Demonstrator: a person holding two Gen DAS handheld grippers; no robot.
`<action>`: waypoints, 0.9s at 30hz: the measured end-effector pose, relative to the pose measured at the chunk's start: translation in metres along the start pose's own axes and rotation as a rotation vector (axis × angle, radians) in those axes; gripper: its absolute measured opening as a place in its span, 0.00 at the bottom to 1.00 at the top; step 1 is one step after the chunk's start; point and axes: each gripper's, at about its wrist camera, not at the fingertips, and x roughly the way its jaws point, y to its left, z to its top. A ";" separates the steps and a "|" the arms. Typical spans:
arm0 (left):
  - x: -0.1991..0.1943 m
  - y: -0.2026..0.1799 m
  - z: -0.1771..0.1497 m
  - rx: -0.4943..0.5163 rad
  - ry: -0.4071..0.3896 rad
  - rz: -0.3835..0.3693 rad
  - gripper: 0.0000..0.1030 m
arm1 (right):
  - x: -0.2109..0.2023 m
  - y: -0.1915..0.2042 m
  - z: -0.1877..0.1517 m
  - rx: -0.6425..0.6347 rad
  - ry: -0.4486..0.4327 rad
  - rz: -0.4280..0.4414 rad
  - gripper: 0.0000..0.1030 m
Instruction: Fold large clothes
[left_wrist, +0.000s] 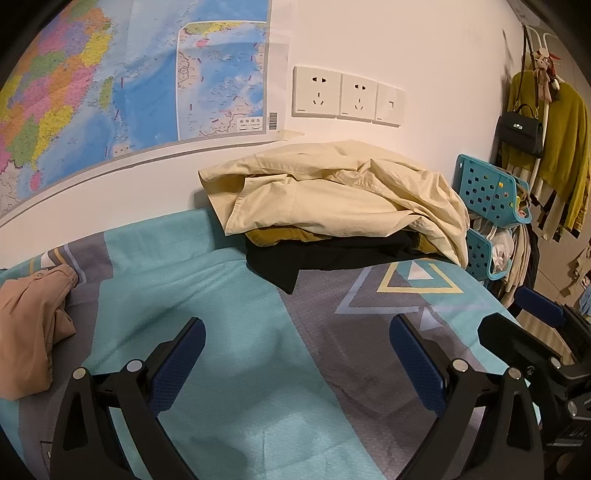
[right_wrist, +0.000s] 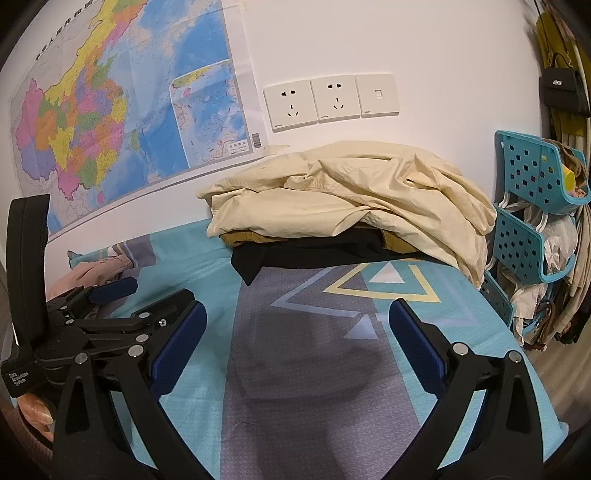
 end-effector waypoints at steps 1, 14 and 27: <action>0.000 0.000 0.000 -0.001 0.001 0.000 0.93 | -0.001 0.000 0.000 0.000 -0.002 0.002 0.95; 0.000 -0.002 0.000 -0.004 -0.002 -0.001 0.93 | 0.000 0.000 0.000 -0.002 -0.004 0.002 0.95; -0.002 0.000 0.002 -0.011 -0.003 -0.010 0.93 | 0.000 -0.002 0.000 0.002 0.001 0.001 0.95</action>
